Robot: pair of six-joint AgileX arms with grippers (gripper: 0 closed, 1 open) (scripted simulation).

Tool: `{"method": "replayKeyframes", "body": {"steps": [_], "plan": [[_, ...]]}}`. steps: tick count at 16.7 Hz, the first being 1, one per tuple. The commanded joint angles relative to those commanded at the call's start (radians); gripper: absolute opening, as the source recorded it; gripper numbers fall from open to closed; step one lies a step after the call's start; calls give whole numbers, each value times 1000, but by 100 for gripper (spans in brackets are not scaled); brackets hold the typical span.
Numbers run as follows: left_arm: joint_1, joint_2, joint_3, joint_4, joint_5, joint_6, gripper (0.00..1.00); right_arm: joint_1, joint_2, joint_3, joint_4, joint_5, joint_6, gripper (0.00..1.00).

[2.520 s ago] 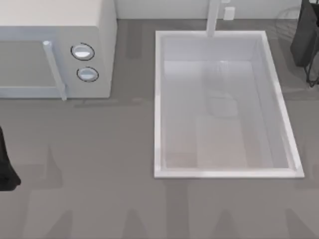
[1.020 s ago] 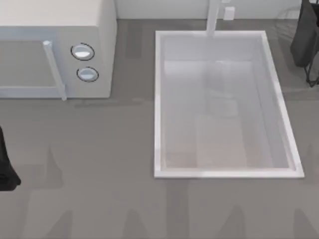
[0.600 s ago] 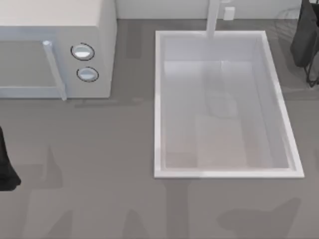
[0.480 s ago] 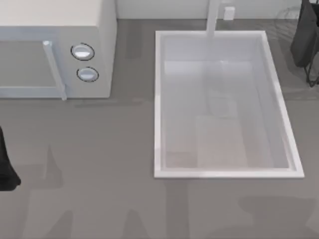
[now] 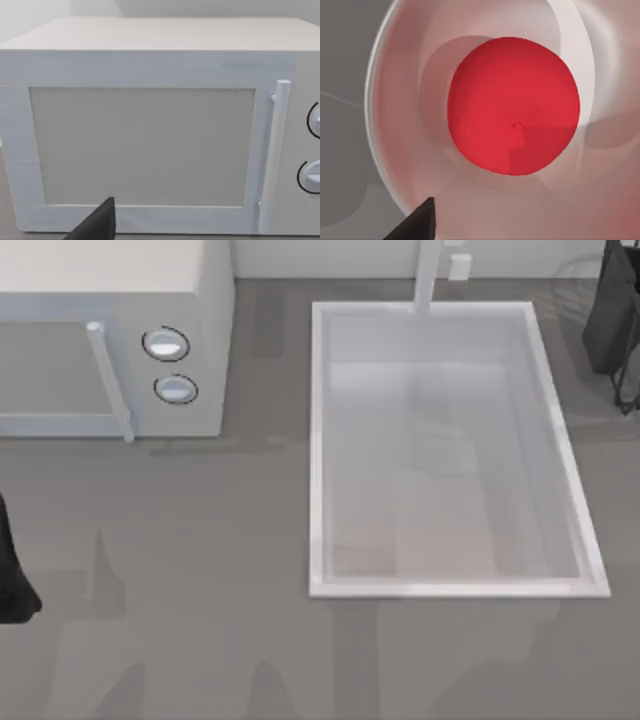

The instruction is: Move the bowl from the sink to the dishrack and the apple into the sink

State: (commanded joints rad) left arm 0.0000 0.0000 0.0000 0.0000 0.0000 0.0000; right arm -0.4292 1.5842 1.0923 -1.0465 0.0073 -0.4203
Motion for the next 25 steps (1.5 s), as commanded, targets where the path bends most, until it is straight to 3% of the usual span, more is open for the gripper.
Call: {"method": "replayKeyframes", "body": {"steps": [9,17,23,25], "plan": [[0,0,0,0,0,0,100,-8,51,27,-7,-6,-10,100],[0,0,0,0,0,0,100,-10,170,-143,286,-5,-6,100],[0,0,0,0,0,0,100,-10,187,-166,321,-7,-6,100],[0,0,0,0,0,0,100,-10,187,-166,321,-7,-6,85]]}}
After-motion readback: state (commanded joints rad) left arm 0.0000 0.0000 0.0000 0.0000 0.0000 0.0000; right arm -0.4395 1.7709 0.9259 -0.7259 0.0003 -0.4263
